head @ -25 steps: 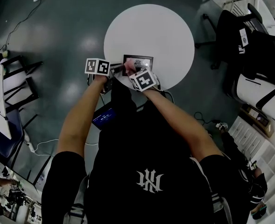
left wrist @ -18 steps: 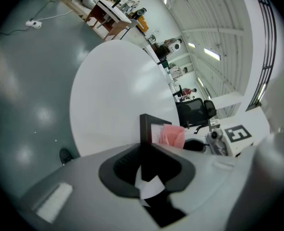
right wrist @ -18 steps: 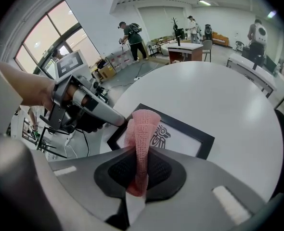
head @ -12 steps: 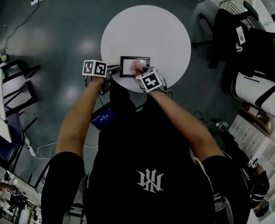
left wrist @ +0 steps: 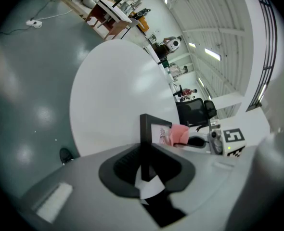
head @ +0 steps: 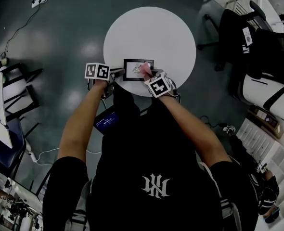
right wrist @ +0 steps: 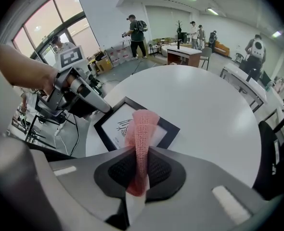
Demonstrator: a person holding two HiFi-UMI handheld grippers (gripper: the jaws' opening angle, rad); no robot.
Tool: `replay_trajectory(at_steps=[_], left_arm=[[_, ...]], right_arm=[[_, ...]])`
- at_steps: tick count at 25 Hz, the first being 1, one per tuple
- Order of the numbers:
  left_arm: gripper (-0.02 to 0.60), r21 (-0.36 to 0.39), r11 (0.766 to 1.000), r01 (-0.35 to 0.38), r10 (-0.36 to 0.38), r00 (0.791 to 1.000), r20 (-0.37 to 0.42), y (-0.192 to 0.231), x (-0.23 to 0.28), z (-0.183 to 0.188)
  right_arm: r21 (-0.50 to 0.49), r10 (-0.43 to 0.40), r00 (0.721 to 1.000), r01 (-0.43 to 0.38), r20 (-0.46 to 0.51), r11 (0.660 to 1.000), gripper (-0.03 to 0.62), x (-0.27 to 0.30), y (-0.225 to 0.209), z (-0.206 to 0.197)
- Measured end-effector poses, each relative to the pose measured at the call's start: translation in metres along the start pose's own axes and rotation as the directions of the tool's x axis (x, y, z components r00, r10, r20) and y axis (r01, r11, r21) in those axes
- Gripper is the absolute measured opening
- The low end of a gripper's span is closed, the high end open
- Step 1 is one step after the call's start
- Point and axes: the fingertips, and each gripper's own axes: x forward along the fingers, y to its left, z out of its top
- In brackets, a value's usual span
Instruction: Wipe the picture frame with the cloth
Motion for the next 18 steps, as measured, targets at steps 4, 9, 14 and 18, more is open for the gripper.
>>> replay_trajectory(at_steps=[4, 9, 14, 18], left_arm=[[0.061, -0.004, 1.0, 0.001, -0.001, 1.0, 0.001, 0.001, 0.0, 0.001], [0.061, -0.007, 1.0, 0.002, -0.002, 1.0, 0.001, 0.0, 0.002, 0.002], [0.061, -0.007, 1.0, 0.003, -0.003, 1.0, 0.004, 0.001, 0.002, 0.0], [0.06, -0.012, 1.0, 0.007, -0.007, 1.0, 0.005, -0.001, 0.003, 0.001]], right_arm=[[0.038, -0.005, 1.0, 0.006, -0.002, 0.999, 0.028, -0.001, -0.005, -0.005], [0.07, -0.017, 1.0, 0.017, -0.006, 0.997, 0.029, -0.004, -0.014, -0.01], [0.092, -0.045, 0.999, 0.046, -0.013, 0.995, 0.029, -0.01, -0.025, -0.018], [0.106, -0.035, 0.999, 0.032, 0.029, 0.994, 0.029, -0.023, -0.023, -0.005]])
